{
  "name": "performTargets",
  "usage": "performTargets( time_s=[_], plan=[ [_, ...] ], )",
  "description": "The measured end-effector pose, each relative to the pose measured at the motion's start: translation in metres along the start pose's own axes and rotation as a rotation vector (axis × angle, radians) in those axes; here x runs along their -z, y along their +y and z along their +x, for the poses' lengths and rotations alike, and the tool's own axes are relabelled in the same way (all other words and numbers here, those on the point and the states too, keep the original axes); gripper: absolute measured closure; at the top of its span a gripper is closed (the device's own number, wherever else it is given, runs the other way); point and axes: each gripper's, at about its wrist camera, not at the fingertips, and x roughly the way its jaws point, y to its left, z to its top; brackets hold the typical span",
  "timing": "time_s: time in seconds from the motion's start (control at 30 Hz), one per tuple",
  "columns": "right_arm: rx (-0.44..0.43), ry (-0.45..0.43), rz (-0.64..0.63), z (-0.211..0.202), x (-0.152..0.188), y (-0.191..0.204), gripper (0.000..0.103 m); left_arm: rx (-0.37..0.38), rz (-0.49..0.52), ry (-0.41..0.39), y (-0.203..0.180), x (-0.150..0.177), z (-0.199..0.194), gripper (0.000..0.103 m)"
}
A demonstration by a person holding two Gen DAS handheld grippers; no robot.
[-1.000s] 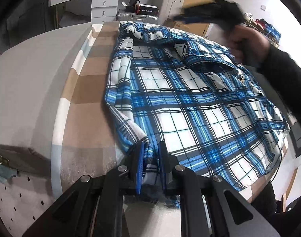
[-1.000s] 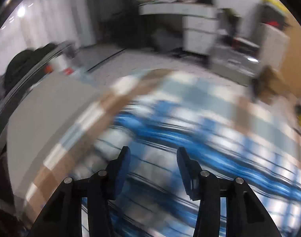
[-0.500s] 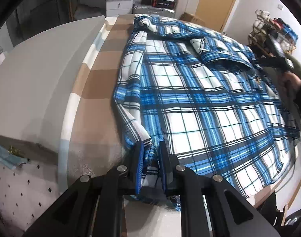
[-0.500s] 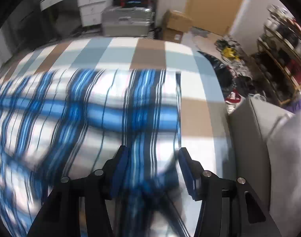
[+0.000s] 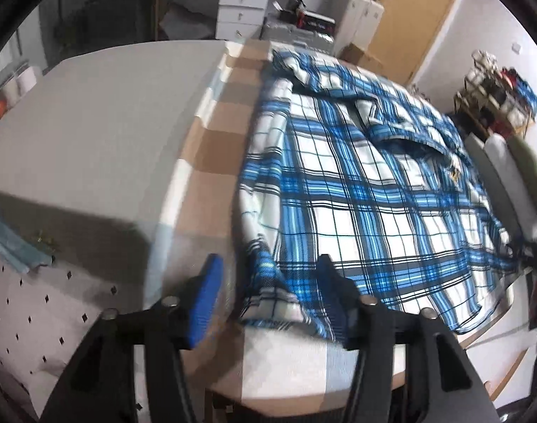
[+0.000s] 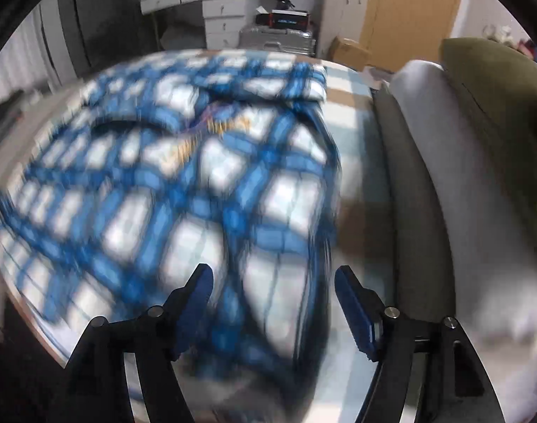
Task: Fold large clothes
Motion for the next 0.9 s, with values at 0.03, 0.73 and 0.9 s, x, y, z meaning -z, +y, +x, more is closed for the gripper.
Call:
performTargets(
  time_s=[0.03, 0.73, 0.9],
  plan=[
    [-0.004, 0.003, -0.001, -0.004, 0.006, 0.002, 0.032, 0.008, -0.006, -0.003, 0.001, 0.001, -0.002, 0.052],
    [-0.031, -0.08, 0.181, 0.001, 0.041, -0.009, 0.101, 0.008, 0.11, 0.087, -0.013, -0.01, 0.053, 0.095],
    [-0.098, -0.173, 0.192, -0.025, 0.03, -0.004, 0.101, 0.033, 0.133, 0.114, -0.01, -0.005, 0.049, 0.101]
  ],
)
